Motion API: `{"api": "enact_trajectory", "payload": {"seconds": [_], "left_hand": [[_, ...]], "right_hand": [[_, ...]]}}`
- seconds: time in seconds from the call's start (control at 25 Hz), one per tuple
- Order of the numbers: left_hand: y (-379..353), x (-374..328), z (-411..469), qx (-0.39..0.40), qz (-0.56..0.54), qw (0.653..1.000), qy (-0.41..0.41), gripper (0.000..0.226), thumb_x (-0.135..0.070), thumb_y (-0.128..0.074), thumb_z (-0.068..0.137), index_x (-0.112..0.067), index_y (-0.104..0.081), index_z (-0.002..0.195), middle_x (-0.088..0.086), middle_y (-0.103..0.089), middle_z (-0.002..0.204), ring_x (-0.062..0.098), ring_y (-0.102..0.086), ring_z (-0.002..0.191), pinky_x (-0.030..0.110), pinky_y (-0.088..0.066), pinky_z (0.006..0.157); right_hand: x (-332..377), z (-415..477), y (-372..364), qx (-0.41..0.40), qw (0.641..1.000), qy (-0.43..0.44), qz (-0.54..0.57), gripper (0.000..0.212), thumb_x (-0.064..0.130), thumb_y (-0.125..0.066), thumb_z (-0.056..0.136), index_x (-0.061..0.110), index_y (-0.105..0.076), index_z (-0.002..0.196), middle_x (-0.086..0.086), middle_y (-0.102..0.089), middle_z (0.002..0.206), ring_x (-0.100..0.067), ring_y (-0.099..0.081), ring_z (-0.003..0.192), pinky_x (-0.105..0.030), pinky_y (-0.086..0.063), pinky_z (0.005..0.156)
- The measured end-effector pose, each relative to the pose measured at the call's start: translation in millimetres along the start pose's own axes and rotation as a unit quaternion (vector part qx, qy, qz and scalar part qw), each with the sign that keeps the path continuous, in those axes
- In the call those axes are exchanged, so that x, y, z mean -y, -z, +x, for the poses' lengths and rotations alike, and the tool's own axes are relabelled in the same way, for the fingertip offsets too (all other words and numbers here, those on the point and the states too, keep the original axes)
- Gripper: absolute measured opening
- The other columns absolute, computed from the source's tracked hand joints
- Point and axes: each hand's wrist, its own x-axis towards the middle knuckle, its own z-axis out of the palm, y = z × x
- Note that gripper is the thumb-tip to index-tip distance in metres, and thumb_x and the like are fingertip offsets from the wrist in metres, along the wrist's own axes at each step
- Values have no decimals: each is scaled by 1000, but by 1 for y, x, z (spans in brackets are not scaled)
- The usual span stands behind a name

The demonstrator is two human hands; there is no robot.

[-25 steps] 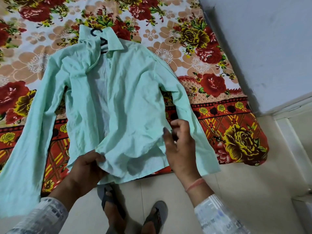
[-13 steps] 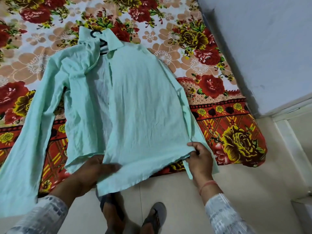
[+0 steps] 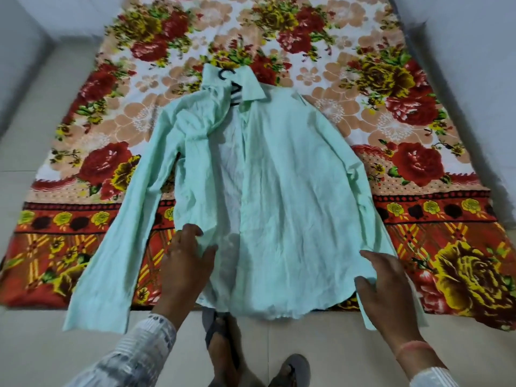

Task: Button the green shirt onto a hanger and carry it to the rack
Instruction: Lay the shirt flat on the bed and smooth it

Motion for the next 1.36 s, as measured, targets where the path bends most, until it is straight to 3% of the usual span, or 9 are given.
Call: {"api": "enact_trajectory", "payload": {"seconds": [0.16, 0.32, 0.56, 0.8, 0.92, 1.0, 1.12, 1.28, 1.36], "left_hand": [[11, 38, 21, 8, 69, 996, 59, 101, -24, -95, 64, -17, -46, 151, 19, -57, 140, 46, -57, 127, 54, -51, 100], [27, 46, 29, 62, 23, 993, 97, 76, -5, -80, 74, -20, -57, 145, 18, -76, 119, 44, -73, 105, 43, -55, 77], [89, 110, 34, 110, 304, 944, 63, 47, 1, -67, 72, -15, -66, 117, 12, -64, 83, 42, -70, 59, 44, -54, 48], [85, 106, 26, 115, 299, 946, 47, 70, -23, -74, 79, -25, -50, 144, 4, -61, 109, 29, -72, 86, 35, -45, 54], [80, 98, 29, 86, 278, 956, 23, 79, -18, -89, 58, -13, -67, 133, 15, -64, 108, 40, -67, 88, 42, -55, 60], [80, 94, 37, 43, 236, 970, -34, 58, -15, -87, 66, -13, -73, 123, 14, -70, 102, 40, -68, 87, 44, -58, 65], [88, 84, 56, 24, 102, 995, -5, 25, -12, -77, 83, -23, -78, 106, 4, -75, 95, 36, -75, 83, 39, -58, 67], [88, 104, 72, 88, 83, 992, 32, 42, -42, -83, 83, -23, -71, 118, 4, -72, 106, 34, -73, 96, 40, -57, 74], [86, 119, 74, 87, 83, 992, 33, 21, -25, -74, 88, -23, -76, 109, 3, -76, 102, 33, -74, 95, 37, -56, 73]], "right_hand": [[66, 1, -21, -89, 984, 150, -44, 45, 21, -69, 81, 10, -73, 125, -13, -60, 127, -36, -60, 114, -48, -51, 96], [137, 14, -79, 100, 978, 181, 20, 47, 24, -70, 87, 20, -67, 133, -3, -56, 128, -29, -65, 116, -37, -57, 95], [194, 18, -127, 239, 942, 193, -134, 52, 38, -63, 89, 25, -55, 139, -4, -49, 132, -30, -54, 128, -41, -53, 102], [217, 10, -137, 217, 956, 143, -134, 48, 51, -48, 94, 22, -58, 131, -6, -55, 128, -30, -60, 121, -40, -53, 93], [237, 18, -138, 186, 971, 142, -44, 42, 46, -62, 94, 21, -64, 129, -5, -60, 123, -28, -66, 110, -39, -55, 92], [262, 29, -140, 172, 976, 126, 45, 32, 38, -71, 93, 20, -72, 119, -1, -65, 108, -24, -69, 93, -35, -55, 89], [303, 40, -144, 230, 962, 72, 129, 12, 27, -75, 91, 23, -79, 103, 6, -71, 90, -16, -70, 88, -26, -54, 88], [337, 31, -179, 327, 907, -67, 255, 22, 18, -67, 90, 30, -74, 73, 2, -77, 82, -18, -76, 82, -39, -65, 86], [354, 20, -202, 376, 856, -125, 334, 19, 14, -63, 88, 26, -75, 78, -1, -72, 84, -19, -68, 78, -38, -59, 80]]}}
